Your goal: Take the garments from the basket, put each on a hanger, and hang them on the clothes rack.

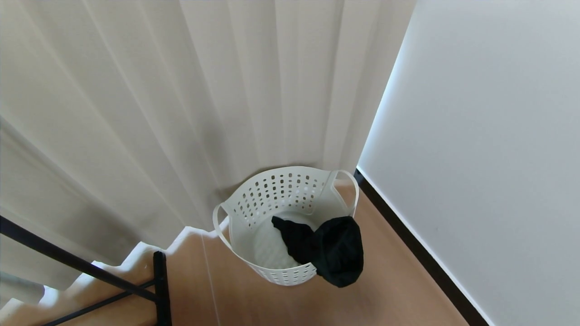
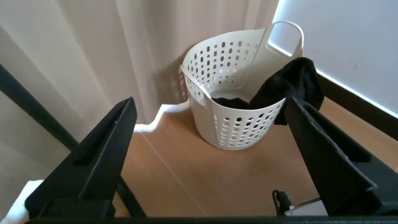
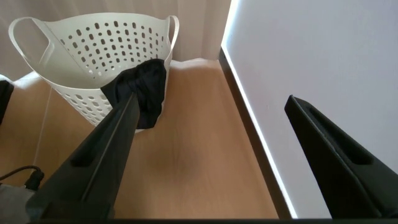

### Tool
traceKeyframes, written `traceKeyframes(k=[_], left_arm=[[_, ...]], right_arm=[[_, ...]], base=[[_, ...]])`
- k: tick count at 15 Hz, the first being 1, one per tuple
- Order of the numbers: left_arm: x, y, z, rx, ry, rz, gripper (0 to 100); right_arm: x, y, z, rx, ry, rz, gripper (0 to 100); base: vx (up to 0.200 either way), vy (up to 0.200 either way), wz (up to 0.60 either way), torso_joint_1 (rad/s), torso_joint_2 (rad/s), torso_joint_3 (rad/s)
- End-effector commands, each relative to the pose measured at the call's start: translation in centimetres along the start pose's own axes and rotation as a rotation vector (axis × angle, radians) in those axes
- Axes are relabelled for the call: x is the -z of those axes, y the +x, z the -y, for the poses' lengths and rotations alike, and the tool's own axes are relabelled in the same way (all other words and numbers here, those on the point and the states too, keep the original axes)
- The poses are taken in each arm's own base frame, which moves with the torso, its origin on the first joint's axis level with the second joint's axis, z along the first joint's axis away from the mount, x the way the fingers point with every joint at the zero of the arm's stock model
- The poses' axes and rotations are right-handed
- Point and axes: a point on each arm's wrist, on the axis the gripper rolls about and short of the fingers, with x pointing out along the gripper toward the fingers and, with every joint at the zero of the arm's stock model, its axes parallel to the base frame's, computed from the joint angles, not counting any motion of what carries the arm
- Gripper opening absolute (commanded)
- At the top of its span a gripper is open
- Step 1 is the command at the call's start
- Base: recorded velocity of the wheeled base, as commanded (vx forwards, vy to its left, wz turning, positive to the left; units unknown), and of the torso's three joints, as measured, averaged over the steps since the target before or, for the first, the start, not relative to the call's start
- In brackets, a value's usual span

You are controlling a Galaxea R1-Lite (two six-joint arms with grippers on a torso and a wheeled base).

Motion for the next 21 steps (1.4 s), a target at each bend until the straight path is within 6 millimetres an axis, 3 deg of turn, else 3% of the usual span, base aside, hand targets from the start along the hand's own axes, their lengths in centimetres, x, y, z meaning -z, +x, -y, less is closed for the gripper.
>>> traceKeyframes(k=[1,12,15,18,20,21], left_arm=[[0.0,0.0,0.0,0.0,0.0,-0.001,100],[0.0,0.0,0.0,-0.004,-0.008,0.0,100],[0.0,0.0,0.0,-0.004,-0.008,-0.001,100],[0.0,0.0,0.0,-0.004,-0.008,0.0,100],[0.0,0.0,0.0,-0.004,-0.008,-0.001,100],[0.0,0.0,0.0,-0.004,-0.008,-0.001,100]], right_arm=[[0.0,0.0,0.0,-0.001,-0.001,-0.001,100],[0.0,0.0,0.0,-0.006,-0.02,-0.001,100],[-0.1,0.1,-0.2,-0.118,-0.092,-0.01,100],[-0.4,1.3,0.1,-0.203,-0.086,-0.164,100],[-0.5,2.3,0.1,-0.364,-0.095,-0.284,100],[-2.0,3.1,0.1,-0.427,-0.116,-0.294,100]], base=[[0.0,0.0,0.0,0.0,0.0,0.0],[0.0,0.0,0.0,0.001,0.0,-0.127],[0.0,0.0,0.0,0.0,0.0,0.0],[0.0,0.0,0.0,0.0,0.0,0.0],[0.0,0.0,0.0,0.0,0.0,0.0],[0.0,0.0,0.0,0.0,0.0,0.0]])
